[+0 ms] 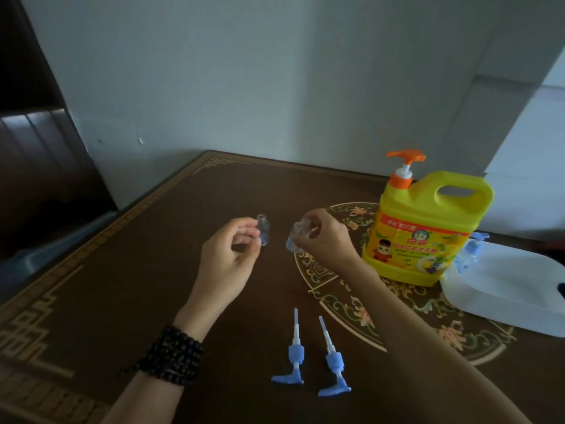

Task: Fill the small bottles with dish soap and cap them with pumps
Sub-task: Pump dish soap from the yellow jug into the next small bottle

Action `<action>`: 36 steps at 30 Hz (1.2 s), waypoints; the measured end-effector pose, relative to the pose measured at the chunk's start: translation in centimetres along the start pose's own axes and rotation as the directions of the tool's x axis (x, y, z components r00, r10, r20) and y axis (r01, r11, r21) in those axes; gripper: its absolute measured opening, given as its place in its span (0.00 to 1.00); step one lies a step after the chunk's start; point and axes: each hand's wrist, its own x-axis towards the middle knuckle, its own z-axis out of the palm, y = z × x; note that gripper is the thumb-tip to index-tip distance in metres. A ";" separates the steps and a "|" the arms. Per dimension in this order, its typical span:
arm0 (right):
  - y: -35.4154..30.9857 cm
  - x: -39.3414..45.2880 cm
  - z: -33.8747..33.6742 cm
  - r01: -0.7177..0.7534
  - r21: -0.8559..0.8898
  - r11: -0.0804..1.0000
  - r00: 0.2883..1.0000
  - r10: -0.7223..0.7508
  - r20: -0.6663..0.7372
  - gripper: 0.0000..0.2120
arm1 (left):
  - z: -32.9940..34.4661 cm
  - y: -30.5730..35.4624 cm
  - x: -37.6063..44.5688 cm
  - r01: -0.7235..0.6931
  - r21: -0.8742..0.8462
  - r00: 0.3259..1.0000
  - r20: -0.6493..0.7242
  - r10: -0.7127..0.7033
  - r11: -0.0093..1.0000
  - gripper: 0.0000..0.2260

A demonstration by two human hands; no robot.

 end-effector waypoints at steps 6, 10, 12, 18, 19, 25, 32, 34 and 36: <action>-1.7 -5.0 -6.1 0.126 0.211 0.969 0.983 -0.150 0.106 0.20 | 2.2 2.3 1.2 0.029 -0.059 0.950 0.311 -0.010 0.998 0.11; -2.0 -5.7 -8.9 0.178 0.220 0.959 0.983 -0.182 -0.006 0.16 | 4.5 4.5 2.0 -0.007 -0.194 0.939 0.336 0.073 0.981 0.10; -2.1 -5.7 -10.1 0.182 0.238 0.954 0.982 -0.165 -0.091 0.13 | 5.4 5.8 2.9 -0.024 -0.222 0.938 0.332 0.099 0.975 0.14; -2.7 -4.2 -15.4 0.240 0.000 0.971 0.904 -0.224 -0.364 0.09 | 7.8 9.9 7.0 -0.148 -0.143 0.925 0.330 0.188 0.979 0.20; -3.0 -3.9 -16.3 0.266 -0.135 0.954 0.861 -0.298 -0.413 0.11 | 8.3 10.2 7.9 -0.169 -0.087 0.926 0.326 0.188 0.982 0.17; -2.1 -1.0 -19.5 0.305 -0.505 0.807 0.854 -0.467 -0.230 0.16 | 10.8 11.5 11.6 -0.374 0.257 0.906 0.304 0.293 0.891 0.06; -1.5 -0.4 -19.8 0.389 -0.542 0.745 0.800 -0.565 -0.202 0.19 | 11.9 13.5 12.9 -0.545 0.339 0.831 0.342 0.439 0.767 0.07; -1.5 -0.1 -19.7 0.397 -0.516 0.759 0.792 -0.567 -0.225 0.19 | 12.1 14.0 12.9 -0.546 0.346 0.831 0.337 0.442 0.763 0.14; -1.3 0.3 -19.4 0.395 -0.483 0.782 0.784 -0.560 -0.266 0.18 | 12.2 13.9 12.8 -0.555 0.309 0.824 0.331 0.459 0.772 0.15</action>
